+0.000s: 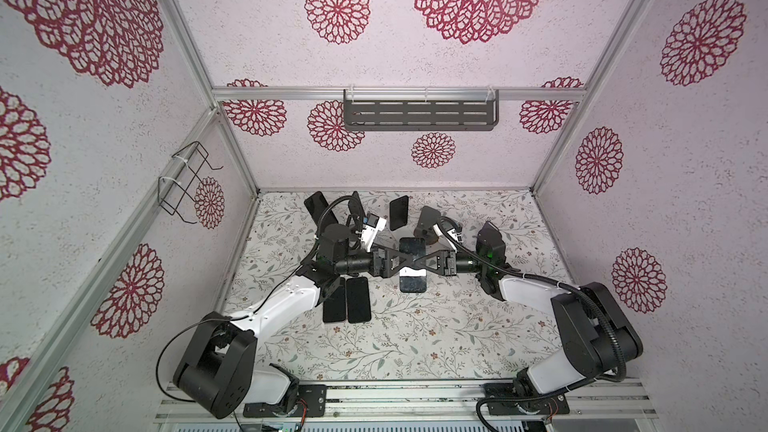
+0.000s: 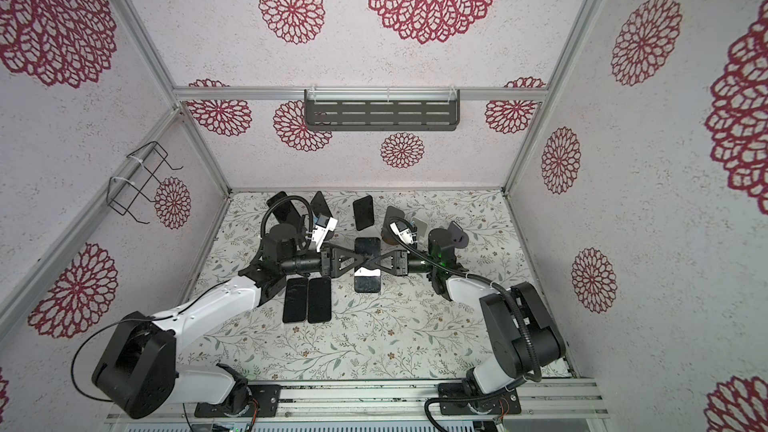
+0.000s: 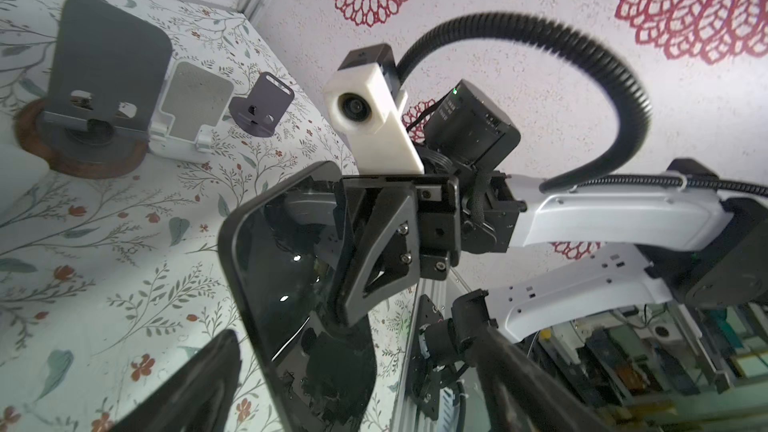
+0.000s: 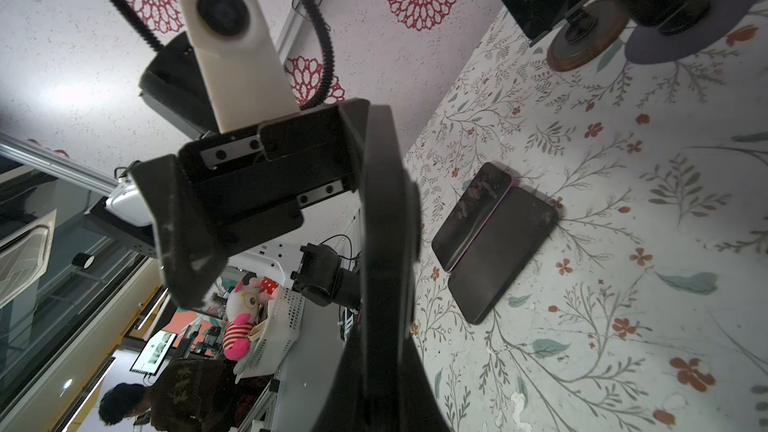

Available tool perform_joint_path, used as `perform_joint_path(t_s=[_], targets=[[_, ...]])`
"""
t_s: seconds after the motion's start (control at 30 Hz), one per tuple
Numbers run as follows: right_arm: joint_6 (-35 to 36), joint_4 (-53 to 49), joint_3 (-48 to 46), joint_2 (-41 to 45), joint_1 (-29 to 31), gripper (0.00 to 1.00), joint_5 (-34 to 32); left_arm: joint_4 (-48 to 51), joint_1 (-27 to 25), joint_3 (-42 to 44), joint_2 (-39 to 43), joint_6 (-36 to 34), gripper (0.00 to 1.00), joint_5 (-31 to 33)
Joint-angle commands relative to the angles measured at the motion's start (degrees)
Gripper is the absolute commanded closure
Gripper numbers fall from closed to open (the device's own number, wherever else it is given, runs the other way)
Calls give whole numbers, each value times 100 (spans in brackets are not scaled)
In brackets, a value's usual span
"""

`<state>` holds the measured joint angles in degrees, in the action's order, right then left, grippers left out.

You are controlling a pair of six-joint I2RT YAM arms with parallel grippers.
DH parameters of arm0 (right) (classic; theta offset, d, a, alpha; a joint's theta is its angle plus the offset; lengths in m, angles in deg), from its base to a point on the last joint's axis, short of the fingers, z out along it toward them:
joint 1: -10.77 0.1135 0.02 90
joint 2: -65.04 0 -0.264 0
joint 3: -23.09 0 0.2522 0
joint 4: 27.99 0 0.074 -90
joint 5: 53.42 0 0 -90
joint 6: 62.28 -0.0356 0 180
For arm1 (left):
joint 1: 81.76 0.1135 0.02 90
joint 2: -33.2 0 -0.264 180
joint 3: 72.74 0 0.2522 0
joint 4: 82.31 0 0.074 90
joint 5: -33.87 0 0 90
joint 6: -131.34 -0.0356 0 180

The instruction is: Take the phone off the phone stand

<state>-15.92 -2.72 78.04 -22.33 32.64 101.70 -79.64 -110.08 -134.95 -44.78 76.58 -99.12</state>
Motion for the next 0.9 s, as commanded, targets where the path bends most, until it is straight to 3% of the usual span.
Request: perform_joint_path(t_s=[0.0, 0.07, 0.13, 0.27, 0.4, 0.53, 0.67, 0.87], targets=[[1275, -2014, 507, 485, 91, 100, -712, 2341, 54, -651, 379, -664, 6, 859], [1756, -3261, 723, 650, 178, 100, -1392, 3243, 147, -894, 527, -753, 6, 1419], [1811, -4346, 955, 775, 335, 100, -2436, 3640, 368, -964, 668, -673, 6, 1517], [1370, -4973, 969, 1097, 840, 100, -3707, 4176, 750, -1104, 942, -829, 7, 1646], [892, -4587, 842, 948, 1083, 100, -3869, 4630, 1251, -1415, 881, -1057, 8, 1975], [776, -4684, 1258, 269, 1447, 100, -4223, 5201, 1864, -2017, 494, -1176, 10, 2449], [462, -4363, 1574, -426, 1638, 100, -4020, 5323, 2306, -2151, 395, -1331, 12, 3095], [180, -4115, 2042, -1291, 1890, 100, -3755, 5058, 2878, -1721, 605, -1533, 12, 2799]])
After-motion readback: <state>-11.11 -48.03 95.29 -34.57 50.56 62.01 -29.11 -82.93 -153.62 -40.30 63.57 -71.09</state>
